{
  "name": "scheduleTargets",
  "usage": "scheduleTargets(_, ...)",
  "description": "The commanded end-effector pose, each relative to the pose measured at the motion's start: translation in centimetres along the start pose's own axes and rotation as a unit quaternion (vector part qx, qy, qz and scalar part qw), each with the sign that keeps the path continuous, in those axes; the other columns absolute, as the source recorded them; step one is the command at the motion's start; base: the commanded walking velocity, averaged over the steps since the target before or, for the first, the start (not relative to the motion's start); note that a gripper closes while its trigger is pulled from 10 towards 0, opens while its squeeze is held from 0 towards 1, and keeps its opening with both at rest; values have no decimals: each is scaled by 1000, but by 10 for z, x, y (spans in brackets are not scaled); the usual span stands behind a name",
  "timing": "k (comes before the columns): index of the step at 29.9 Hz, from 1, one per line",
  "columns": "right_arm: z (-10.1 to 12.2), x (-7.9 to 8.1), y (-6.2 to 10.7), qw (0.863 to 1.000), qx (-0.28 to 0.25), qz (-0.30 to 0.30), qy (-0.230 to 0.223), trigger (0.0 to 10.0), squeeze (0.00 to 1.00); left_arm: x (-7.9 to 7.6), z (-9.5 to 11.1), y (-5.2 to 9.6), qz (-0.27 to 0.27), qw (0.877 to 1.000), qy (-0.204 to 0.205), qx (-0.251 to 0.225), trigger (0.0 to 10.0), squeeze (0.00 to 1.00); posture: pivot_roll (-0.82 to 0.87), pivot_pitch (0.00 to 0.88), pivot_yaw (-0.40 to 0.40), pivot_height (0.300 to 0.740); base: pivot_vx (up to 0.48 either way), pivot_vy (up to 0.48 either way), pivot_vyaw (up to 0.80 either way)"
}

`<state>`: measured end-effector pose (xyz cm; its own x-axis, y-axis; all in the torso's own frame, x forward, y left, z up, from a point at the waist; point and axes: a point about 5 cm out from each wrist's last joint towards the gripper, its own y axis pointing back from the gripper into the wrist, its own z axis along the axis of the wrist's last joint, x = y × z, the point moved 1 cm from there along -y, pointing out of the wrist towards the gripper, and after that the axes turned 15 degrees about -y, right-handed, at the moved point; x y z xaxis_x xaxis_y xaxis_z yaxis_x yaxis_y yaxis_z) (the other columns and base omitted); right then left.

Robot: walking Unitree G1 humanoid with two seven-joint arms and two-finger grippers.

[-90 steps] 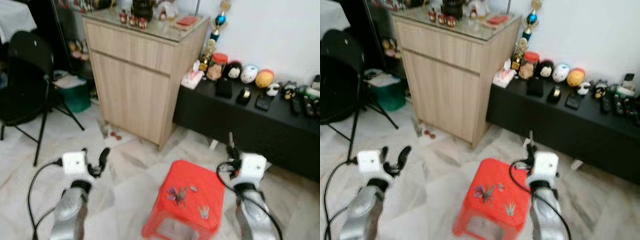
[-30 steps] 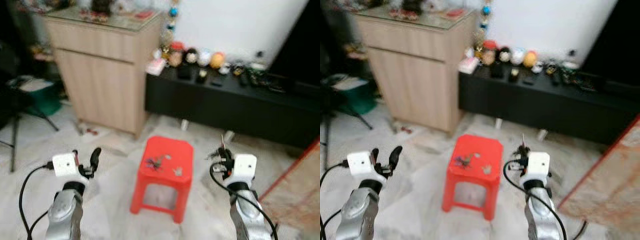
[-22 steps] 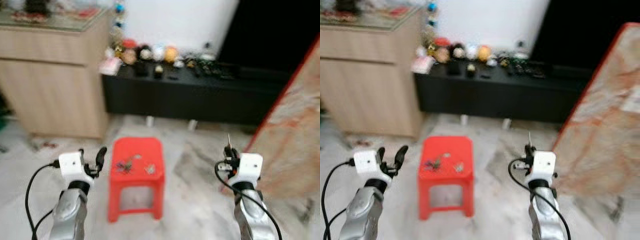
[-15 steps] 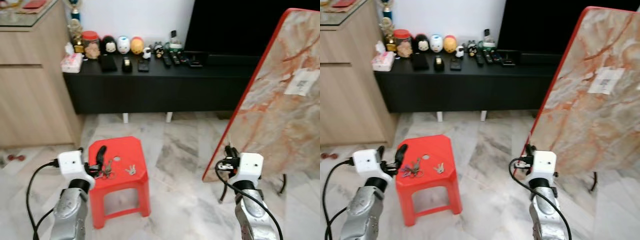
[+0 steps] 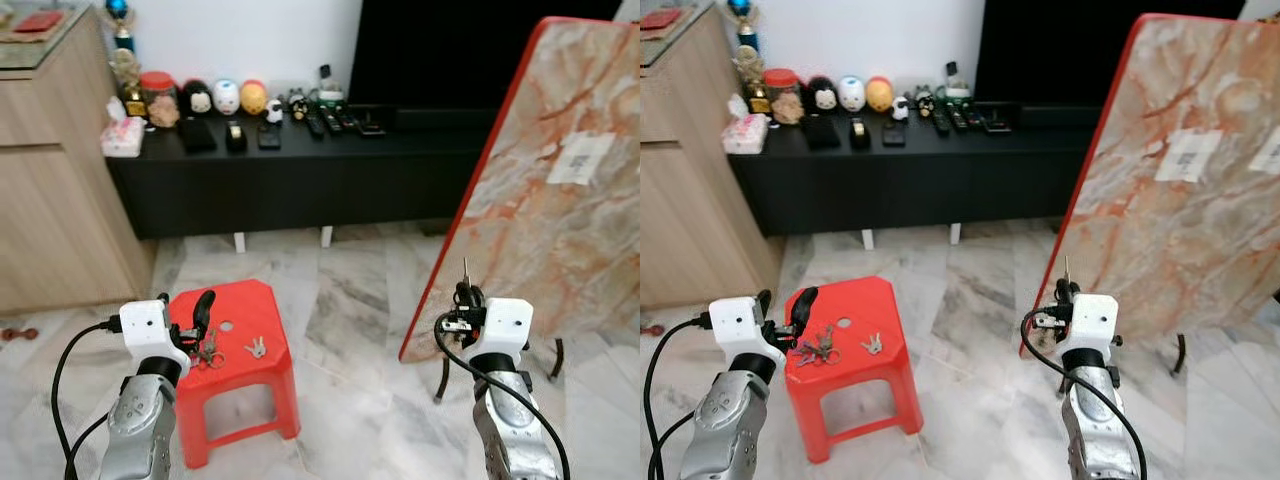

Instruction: Hang keys on a hook

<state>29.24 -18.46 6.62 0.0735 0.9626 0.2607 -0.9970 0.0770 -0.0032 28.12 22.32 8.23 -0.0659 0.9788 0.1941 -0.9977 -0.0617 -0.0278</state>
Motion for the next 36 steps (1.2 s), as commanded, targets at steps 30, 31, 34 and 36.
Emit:
scheduleTargets(30,12,0,-2,999,-32,3,14,10000,0,1,1,0,5,1000,-6,-7,10000,0,34,0,-102,740,0,-83,163)
scheduleTargets(31,12,0,-2,999,-33,4,19,10000,0,1,1,0,5,1000,-6,-7,10000,0,35,0,-103,740,0,-341,0)
scheduleTargets(34,13,0,-2,999,-38,2,20,10000,0,1,1,0,6,1000,-5,-7,10000,0,34,0,-103,740,0,-341,0)
scheduleTargets(36,14,-1,-3,999,-40,1,20,10000,0,1,1,0,6,1000,-5,-7,10000,0,34,0,-103,740,0,-343,0)
